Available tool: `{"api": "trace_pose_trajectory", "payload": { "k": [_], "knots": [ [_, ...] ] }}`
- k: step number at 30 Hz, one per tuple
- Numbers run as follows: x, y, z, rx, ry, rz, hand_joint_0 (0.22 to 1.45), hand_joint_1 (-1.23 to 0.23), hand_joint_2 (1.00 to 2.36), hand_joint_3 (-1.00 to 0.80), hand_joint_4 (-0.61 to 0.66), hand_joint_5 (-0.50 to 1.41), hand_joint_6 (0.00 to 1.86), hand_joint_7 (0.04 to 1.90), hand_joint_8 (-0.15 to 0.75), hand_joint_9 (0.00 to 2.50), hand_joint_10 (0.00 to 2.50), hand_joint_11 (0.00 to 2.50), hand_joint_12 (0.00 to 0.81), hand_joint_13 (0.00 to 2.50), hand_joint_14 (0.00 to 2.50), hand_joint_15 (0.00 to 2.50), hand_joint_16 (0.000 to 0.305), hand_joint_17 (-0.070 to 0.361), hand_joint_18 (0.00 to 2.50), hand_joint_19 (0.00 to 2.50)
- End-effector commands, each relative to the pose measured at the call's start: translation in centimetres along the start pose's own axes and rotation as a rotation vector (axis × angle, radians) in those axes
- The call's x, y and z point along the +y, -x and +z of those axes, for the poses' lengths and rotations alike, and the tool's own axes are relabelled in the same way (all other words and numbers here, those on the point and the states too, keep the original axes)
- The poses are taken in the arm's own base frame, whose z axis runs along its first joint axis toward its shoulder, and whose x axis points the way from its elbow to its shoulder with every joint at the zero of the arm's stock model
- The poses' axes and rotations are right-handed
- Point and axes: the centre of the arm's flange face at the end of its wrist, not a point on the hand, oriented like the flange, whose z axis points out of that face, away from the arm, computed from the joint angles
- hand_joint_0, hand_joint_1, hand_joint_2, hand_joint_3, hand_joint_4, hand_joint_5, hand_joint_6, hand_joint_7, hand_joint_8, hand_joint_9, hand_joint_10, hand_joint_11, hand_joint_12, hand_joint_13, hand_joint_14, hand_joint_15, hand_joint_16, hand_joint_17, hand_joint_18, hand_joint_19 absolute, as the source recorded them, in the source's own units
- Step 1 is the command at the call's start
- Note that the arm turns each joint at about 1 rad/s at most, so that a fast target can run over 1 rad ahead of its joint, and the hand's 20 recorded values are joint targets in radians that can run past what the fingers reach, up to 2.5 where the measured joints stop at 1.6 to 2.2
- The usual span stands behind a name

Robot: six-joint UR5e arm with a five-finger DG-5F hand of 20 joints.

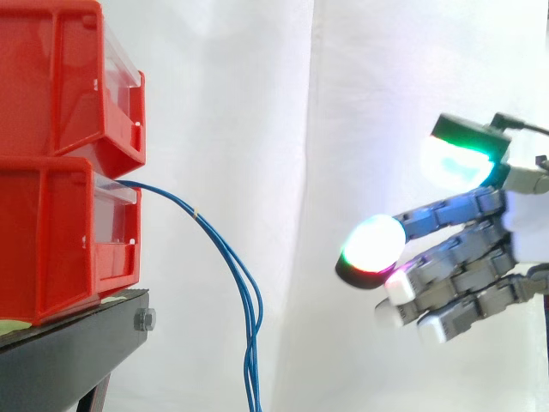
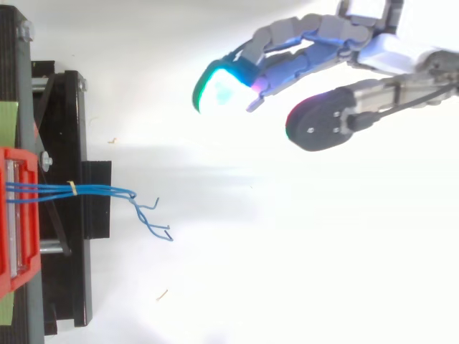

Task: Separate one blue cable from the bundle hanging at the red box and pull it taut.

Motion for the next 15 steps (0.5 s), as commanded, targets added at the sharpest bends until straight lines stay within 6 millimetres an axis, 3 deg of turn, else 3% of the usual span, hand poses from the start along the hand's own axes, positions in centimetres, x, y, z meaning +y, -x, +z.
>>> {"api": "trace_pose_trajectory", "payload": {
  "k": [1, 4, 7, 15],
  "knots": [
    [-1.5, -0.7, 2.3, 0.012, -0.008, 0.015, 0.56, -0.50, 1.00, -0.50, 0.27, -0.20, 0.50, 0.81, 0.328, 0.64, 0.01, 0.30, 0.313, 0.43, 0.01, 0.23, 0.035, 0.079, 0.53, 0.30],
    [-2.4, -1.2, 3.6, 0.027, -0.009, 0.034, 0.56, -0.50, 1.00, -0.50, 0.27, -0.20, 0.50, 0.81, 0.328, 0.64, 0.01, 0.31, 0.313, 0.43, 0.01, 0.23, 0.035, 0.079, 0.54, 0.30],
    [-4.1, -2.2, 6.3, 0.052, -0.012, 0.066, 0.56, -0.51, 1.00, -0.50, 0.27, -0.20, 0.50, 0.81, 0.326, 0.64, 0.01, 0.31, 0.314, 0.44, 0.01, 0.23, 0.035, 0.079, 0.54, 0.30],
    [-4.1, -3.3, 6.9, 0.065, 0.014, 0.065, 0.56, -0.53, 1.00, -0.50, 0.27, -0.20, 0.50, 0.81, 0.327, 0.64, 0.01, 0.31, 0.314, 0.44, 0.01, 0.23, 0.035, 0.079, 0.54, 0.31]
  ]
}}
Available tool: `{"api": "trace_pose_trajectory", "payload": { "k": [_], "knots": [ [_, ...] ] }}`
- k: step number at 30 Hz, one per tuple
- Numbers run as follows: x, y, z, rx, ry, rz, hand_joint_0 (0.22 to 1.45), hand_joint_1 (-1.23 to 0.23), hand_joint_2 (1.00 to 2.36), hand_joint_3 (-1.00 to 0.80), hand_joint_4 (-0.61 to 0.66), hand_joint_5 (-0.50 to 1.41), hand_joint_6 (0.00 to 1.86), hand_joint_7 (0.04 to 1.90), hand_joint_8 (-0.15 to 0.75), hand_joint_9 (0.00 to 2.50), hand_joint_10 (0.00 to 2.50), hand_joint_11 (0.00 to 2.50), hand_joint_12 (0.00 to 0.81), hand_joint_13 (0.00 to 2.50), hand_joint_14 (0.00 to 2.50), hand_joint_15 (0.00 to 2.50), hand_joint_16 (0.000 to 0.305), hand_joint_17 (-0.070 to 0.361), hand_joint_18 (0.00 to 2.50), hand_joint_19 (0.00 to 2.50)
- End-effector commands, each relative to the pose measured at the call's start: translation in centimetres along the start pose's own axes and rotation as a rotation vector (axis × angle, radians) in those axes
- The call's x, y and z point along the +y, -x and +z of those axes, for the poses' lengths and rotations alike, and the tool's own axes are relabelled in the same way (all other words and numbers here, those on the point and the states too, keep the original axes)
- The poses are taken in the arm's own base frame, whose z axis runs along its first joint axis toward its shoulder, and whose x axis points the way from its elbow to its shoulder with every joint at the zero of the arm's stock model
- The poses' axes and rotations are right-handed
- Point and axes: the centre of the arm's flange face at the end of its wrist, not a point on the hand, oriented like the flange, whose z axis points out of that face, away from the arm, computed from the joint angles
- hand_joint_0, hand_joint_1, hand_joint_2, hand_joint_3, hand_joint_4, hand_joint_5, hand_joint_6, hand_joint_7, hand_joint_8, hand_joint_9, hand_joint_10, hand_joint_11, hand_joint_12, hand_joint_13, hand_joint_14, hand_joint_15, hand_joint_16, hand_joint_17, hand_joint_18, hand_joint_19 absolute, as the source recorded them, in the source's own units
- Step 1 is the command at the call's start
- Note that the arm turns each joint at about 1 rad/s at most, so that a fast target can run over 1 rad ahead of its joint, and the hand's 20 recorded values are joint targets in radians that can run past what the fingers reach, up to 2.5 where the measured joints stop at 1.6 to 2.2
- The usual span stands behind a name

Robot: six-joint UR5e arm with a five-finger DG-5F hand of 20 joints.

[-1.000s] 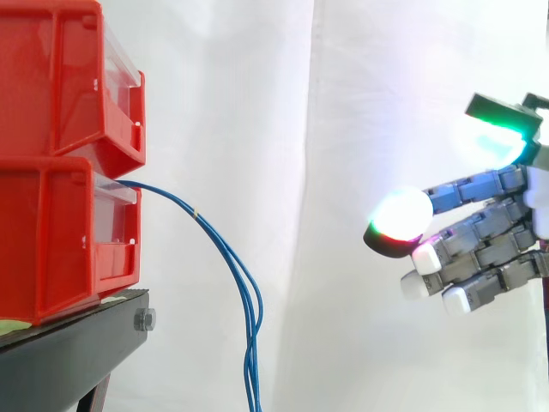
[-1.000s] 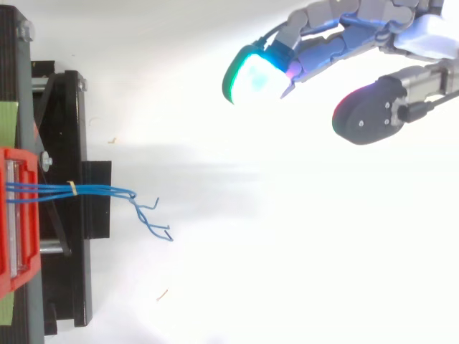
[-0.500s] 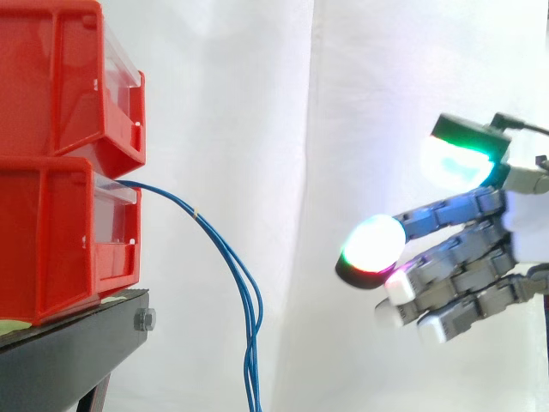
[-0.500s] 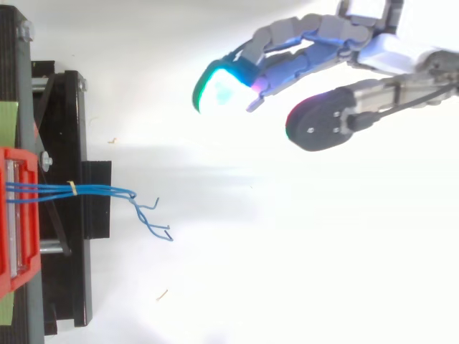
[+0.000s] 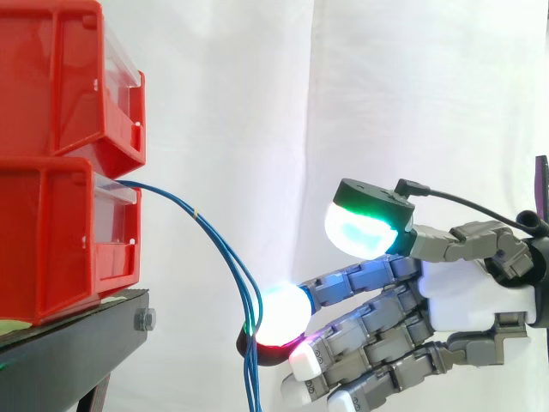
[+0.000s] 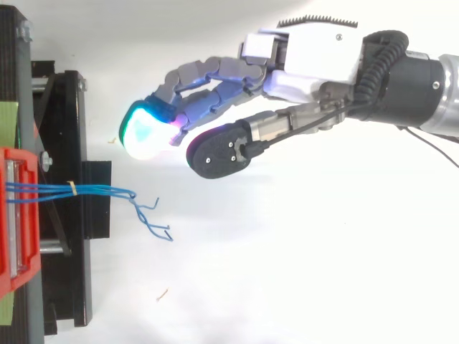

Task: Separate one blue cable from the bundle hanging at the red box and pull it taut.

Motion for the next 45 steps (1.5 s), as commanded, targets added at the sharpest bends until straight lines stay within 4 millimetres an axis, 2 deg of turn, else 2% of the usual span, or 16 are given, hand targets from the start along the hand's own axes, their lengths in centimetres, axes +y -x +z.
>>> {"api": "trace_pose_trajectory", "payload": {
  "k": [1, 6, 17, 23, 24, 26, 40, 43, 45],
  "knots": [
    [0.0, -0.5, 0.2, 0.005, 0.009, 0.002, 0.56, -0.53, 1.00, -0.50, 0.27, -0.20, 0.50, 0.81, 0.326, 0.64, 0.01, 0.31, 0.315, 0.44, 0.01, 0.23, 0.035, 0.079, 0.54, 0.32],
    [-1.3, -1.0, 0.6, 0.012, 0.009, 0.018, 0.56, -0.53, 1.00, -0.50, 0.27, -0.20, 0.50, 0.81, 0.329, 0.64, 0.01, 0.32, 0.315, 0.44, 0.01, 0.23, 0.035, 0.079, 0.55, 0.32],
    [-1.1, -2.1, 1.1, 0.021, 0.048, 0.013, 0.57, -0.53, 1.00, -0.50, 0.27, -0.19, 0.50, 0.81, 0.327, 0.64, 0.01, 0.32, 0.315, 0.45, 0.01, 0.24, 0.035, 0.079, 0.55, 0.33],
    [-2.3, -2.4, 2.1, 0.018, 0.049, 0.029, 0.57, -0.53, 1.00, -0.50, 0.27, -0.19, 0.50, 0.81, 0.328, 0.65, 0.01, 0.31, 0.314, 0.46, 0.01, 0.25, 0.035, 0.079, 0.56, 0.32],
    [-1.7, -2.2, 2.4, 0.019, 0.060, 0.034, 0.57, -0.53, 1.00, -0.50, 0.27, -0.19, 0.50, 0.81, 0.329, 0.65, 0.01, 0.31, 0.315, 0.46, 0.01, 0.25, 0.035, 0.079, 0.56, 0.33],
    [-2.1, -2.3, 2.6, 0.020, 0.057, 0.041, 0.57, -0.53, 1.00, -0.50, 0.27, -0.19, 0.50, 0.81, 0.329, 0.65, 0.01, 0.31, 0.314, 0.46, 0.01, 0.25, 0.035, 0.079, 0.56, 0.33],
    [-0.5, -2.2, 3.6, 0.015, 0.102, 0.047, 0.58, -0.56, 1.00, -0.50, 0.28, -0.19, 0.50, 0.81, 0.330, 0.68, 0.01, 0.31, 0.316, 0.50, 0.01, 0.26, 0.035, 0.078, 0.60, 0.35],
    [-0.7, -2.4, 3.8, 0.019, 0.110, 0.036, 0.58, -0.56, 1.00, -0.50, 0.28, -0.19, 0.50, 0.81, 0.329, 0.68, 0.01, 0.32, 0.317, 0.51, 0.01, 0.26, 0.035, 0.078, 0.60, 0.35],
    [-1.9, -2.4, 4.1, 0.019, 0.104, 0.042, 0.58, -0.56, 1.00, -0.50, 0.28, -0.19, 0.50, 0.81, 0.329, 0.68, 0.01, 0.32, 0.317, 0.51, 0.01, 0.27, 0.035, 0.078, 0.60, 0.35]
  ]
}}
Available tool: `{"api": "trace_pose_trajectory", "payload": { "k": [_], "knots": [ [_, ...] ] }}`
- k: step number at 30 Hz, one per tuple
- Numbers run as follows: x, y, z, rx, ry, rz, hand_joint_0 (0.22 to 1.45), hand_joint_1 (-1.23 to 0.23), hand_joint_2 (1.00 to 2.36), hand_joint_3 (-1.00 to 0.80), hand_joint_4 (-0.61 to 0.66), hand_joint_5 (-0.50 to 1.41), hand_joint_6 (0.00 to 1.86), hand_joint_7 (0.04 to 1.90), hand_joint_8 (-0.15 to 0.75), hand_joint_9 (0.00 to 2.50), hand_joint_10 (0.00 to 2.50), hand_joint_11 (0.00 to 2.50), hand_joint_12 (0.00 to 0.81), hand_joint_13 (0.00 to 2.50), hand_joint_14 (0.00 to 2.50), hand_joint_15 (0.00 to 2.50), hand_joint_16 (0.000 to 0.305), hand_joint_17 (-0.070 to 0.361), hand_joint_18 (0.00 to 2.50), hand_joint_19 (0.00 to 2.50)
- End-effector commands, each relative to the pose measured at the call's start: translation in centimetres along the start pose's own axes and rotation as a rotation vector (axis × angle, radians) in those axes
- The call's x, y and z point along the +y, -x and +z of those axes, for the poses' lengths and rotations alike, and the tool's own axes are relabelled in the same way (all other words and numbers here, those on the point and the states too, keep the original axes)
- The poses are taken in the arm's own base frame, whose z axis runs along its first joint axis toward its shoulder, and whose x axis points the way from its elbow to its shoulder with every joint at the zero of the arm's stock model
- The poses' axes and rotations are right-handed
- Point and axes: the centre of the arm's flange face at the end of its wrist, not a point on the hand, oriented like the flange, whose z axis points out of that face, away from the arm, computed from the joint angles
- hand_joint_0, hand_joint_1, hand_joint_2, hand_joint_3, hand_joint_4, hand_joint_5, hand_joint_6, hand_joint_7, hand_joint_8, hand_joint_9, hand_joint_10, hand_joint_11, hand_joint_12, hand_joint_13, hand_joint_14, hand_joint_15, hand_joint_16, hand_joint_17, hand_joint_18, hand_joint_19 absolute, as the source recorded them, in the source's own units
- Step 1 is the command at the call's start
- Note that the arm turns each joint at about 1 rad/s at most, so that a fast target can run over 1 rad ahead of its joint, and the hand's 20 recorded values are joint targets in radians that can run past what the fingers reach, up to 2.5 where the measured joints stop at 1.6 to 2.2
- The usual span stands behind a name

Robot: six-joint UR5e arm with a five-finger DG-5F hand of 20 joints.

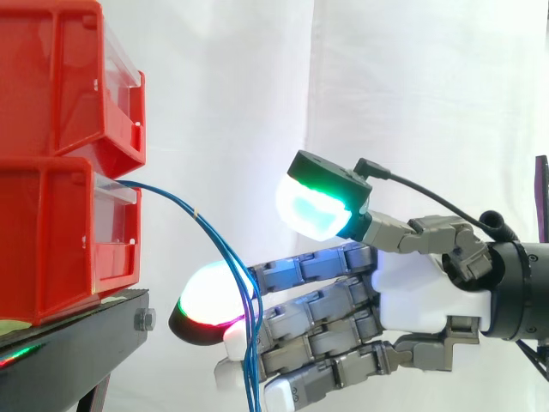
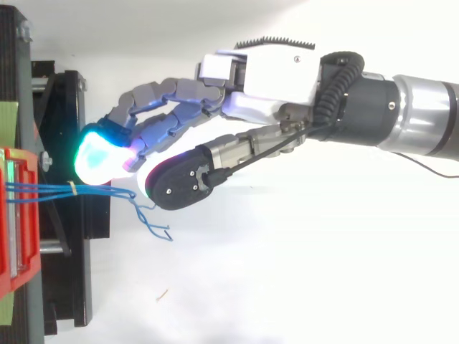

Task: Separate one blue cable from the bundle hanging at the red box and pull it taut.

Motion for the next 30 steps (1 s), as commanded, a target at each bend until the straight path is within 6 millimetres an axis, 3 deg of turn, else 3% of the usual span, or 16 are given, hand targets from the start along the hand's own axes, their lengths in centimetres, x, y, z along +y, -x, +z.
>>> {"api": "trace_pose_trajectory", "payload": {
  "k": [1, 2, 20, 30],
  "knots": [
    [-1.0, -0.1, 0.3, 0.002, 0.001, 0.000, 0.58, -0.56, 1.00, -0.50, 0.28, -0.19, 0.50, 0.81, 0.329, 0.68, 0.01, 0.32, 0.315, 0.51, 0.01, 0.27, 0.035, 0.078, 0.60, 0.35],
    [-2.0, -0.3, 1.0, 0.006, 0.006, 0.020, 0.58, -0.56, 1.00, -0.50, 0.28, -0.19, 0.50, 0.81, 0.327, 0.68, 0.01, 0.32, 0.316, 0.51, 0.01, 0.27, 0.035, 0.078, 0.60, 0.36],
    [-1.4, -1.4, 1.5, 0.021, 0.040, 0.023, 0.61, -0.68, 1.00, -0.50, 0.30, -0.17, 0.50, 0.90, 0.327, 0.71, 0.01, 0.36, 0.319, 0.56, 0.01, 0.29, 0.033, 0.075, 0.65, 0.38],
    [-1.4, -1.4, 1.5, 0.044, 0.043, 0.080, 0.58, -0.56, 1.00, -0.50, 0.31, -0.17, 0.50, 0.90, 0.336, 0.74, 0.01, 0.35, 0.324, 0.60, 0.01, 0.31, 0.034, 0.077, 0.68, 0.39]
  ]
}}
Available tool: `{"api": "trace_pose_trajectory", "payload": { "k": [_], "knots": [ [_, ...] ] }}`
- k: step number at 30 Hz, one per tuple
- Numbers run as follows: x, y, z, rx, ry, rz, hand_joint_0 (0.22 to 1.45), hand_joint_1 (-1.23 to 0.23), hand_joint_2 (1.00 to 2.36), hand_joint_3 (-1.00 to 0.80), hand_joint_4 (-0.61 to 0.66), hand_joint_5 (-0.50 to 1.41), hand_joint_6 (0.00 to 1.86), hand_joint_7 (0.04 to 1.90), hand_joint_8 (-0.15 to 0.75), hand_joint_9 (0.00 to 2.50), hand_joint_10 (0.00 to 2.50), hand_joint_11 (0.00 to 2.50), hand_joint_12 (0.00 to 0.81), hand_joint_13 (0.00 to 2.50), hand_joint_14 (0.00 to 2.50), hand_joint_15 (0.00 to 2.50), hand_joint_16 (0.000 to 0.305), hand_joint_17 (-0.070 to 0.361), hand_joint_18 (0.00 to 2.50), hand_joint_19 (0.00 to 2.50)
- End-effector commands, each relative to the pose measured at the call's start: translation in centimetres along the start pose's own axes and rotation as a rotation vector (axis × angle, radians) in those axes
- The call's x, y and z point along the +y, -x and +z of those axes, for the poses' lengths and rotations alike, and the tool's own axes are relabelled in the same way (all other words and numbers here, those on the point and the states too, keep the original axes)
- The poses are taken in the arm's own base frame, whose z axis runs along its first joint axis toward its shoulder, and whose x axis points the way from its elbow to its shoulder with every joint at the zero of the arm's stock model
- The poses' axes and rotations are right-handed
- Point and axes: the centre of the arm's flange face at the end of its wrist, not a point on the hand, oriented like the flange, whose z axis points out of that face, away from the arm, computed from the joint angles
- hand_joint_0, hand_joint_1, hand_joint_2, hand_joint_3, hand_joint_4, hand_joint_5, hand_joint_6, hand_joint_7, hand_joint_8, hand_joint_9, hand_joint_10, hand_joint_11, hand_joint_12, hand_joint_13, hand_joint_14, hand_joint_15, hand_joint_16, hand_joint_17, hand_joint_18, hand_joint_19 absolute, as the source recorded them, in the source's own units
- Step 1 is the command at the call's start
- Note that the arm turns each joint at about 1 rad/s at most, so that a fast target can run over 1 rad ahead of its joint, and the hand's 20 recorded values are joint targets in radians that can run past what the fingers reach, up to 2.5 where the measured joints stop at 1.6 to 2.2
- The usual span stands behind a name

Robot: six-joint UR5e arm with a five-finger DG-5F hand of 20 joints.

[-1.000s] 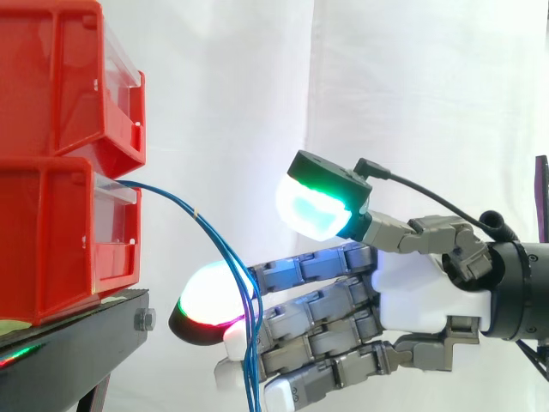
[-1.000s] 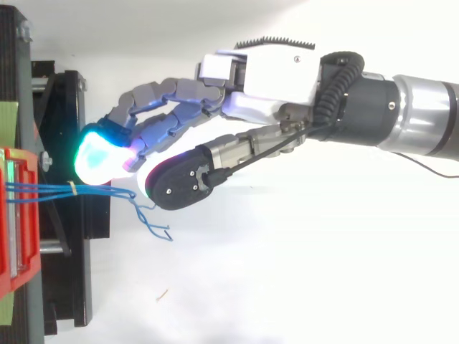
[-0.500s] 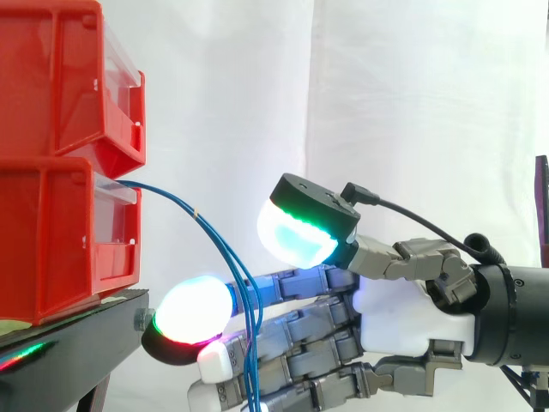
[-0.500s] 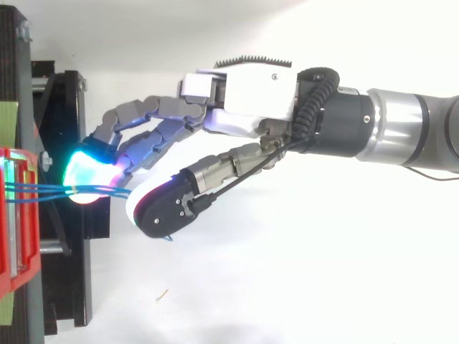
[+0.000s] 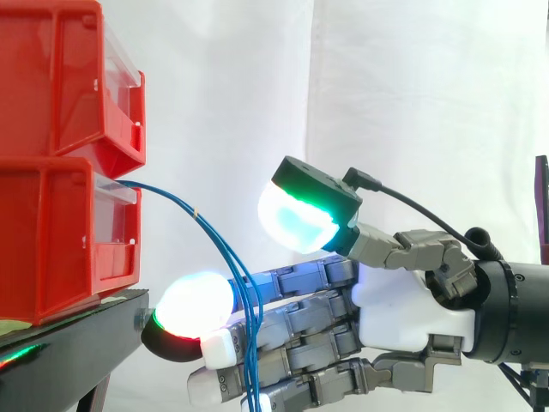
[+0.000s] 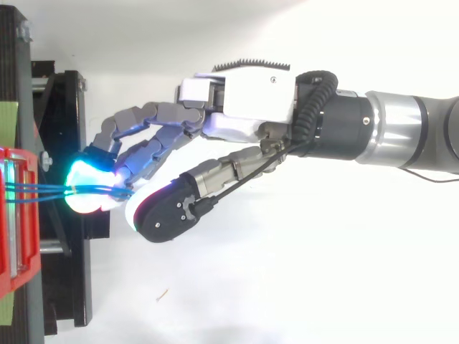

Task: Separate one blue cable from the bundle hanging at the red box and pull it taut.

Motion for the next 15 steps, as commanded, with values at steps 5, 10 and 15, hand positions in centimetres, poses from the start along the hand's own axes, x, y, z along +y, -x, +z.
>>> {"api": "trace_pose_trajectory", "payload": {
  "k": [5, 10, 15],
  "knots": [
    [-0.01, -0.27, 0.02, 0.029, 0.002, 0.032, 0.58, -0.57, 1.00, -0.50, 0.31, -0.17, 0.50, 0.90, 0.337, 0.74, 0.01, 0.35, 0.321, 0.60, 0.01, 0.31, 0.034, 0.077, 0.69, 0.39],
    [0.30, -0.35, 0.29, 0.035, 0.023, 0.049, 0.59, -0.60, 1.00, -0.50, 0.31, -0.17, 0.50, 0.91, 0.337, 0.75, 0.01, 0.36, 0.319, 0.61, 0.01, 0.31, 0.034, 0.076, 0.70, 0.39],
    [0.71, -0.38, 0.53, 0.035, 0.038, 0.059, 0.58, -0.58, 1.00, -0.50, 0.31, -0.17, 0.50, 0.90, 0.336, 0.76, 0.01, 0.36, 0.321, 0.62, 0.01, 0.32, 0.034, 0.076, 0.70, 0.40]
  ]
}}
